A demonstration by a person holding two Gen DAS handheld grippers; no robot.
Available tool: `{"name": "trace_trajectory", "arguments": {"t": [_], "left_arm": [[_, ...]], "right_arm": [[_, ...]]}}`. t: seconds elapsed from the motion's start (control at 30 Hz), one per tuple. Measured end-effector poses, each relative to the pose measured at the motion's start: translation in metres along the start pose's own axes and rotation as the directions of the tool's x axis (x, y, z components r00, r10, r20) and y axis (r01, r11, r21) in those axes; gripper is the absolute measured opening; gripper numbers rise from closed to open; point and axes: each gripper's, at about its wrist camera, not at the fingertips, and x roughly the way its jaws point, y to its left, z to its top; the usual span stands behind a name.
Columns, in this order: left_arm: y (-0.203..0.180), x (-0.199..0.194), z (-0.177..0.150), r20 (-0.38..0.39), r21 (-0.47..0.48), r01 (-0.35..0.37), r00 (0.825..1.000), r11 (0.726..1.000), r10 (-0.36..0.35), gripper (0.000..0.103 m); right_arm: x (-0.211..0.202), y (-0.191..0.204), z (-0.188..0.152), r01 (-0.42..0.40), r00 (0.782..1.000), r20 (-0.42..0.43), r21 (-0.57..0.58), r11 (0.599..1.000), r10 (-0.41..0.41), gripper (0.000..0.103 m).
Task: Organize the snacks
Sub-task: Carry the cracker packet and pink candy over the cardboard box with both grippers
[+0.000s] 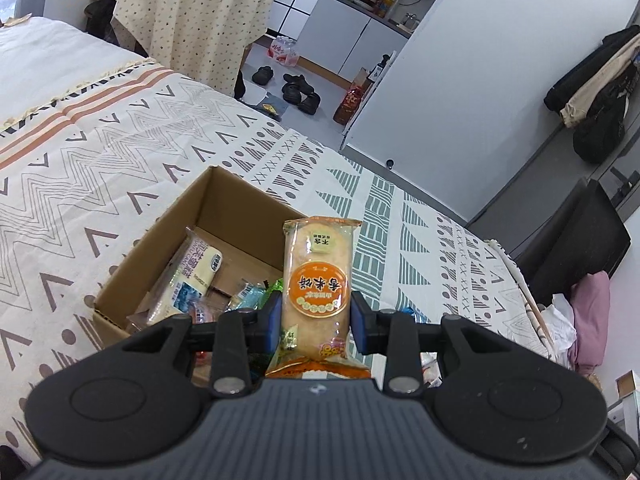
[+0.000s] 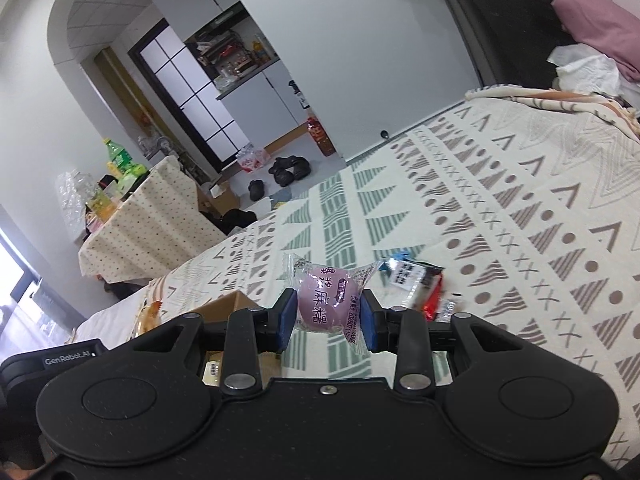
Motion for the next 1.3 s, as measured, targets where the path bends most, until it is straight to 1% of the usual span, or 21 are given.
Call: {"name": "trace_trajectory", "arguments": {"t": [0.23,0.57,0.73,0.97,1.07,1.2,1.27,1.3], "left_arm": [[0.012,0.002,0.004,-0.010,-0.030,-0.001,1.000,1.000,0.001,0.034],[0.037,0.010,0.017,-0.017,-0.106,-0.023,1.000,0.994,0.022,0.034],[0.050,0.019,0.020,-0.033,-0.150,-0.040,0.999,0.988,0.035,0.034],[0.060,0.035,0.024,-0.043,-0.185,-0.057,0.998,0.981,0.050,0.034],[0.064,0.044,0.025,-0.056,-0.212,-0.053,0.998,0.976,0.042,0.034],[0.066,0.053,0.027,-0.060,-0.219,-0.063,0.997,0.974,0.051,0.034],[0.070,0.058,0.028,-0.073,-0.240,-0.072,0.996,0.968,0.056,0.037],[0.071,0.059,0.028,-0.077,-0.247,-0.079,0.995,0.966,0.061,0.038]], "right_arm": [[0.008,0.021,0.000,-0.026,1.000,0.000,-0.021,0.999,0.026,0.033],[0.031,0.049,-0.008,-0.067,0.997,-0.035,-0.042,0.997,0.065,0.033],[0.047,0.064,-0.015,-0.093,0.994,-0.064,-0.049,0.994,0.090,0.033],[0.070,0.083,-0.022,-0.122,0.988,-0.097,-0.058,0.991,0.116,0.033],[0.081,0.089,-0.024,-0.128,0.986,-0.111,-0.063,0.990,0.121,0.033],[0.093,0.095,-0.026,-0.133,0.984,-0.125,-0.065,0.989,0.124,0.033],[0.098,0.098,-0.026,-0.135,0.984,-0.129,-0.064,0.989,0.126,0.033],[0.100,0.100,-0.026,-0.136,0.983,-0.130,-0.063,0.989,0.127,0.033]]}}
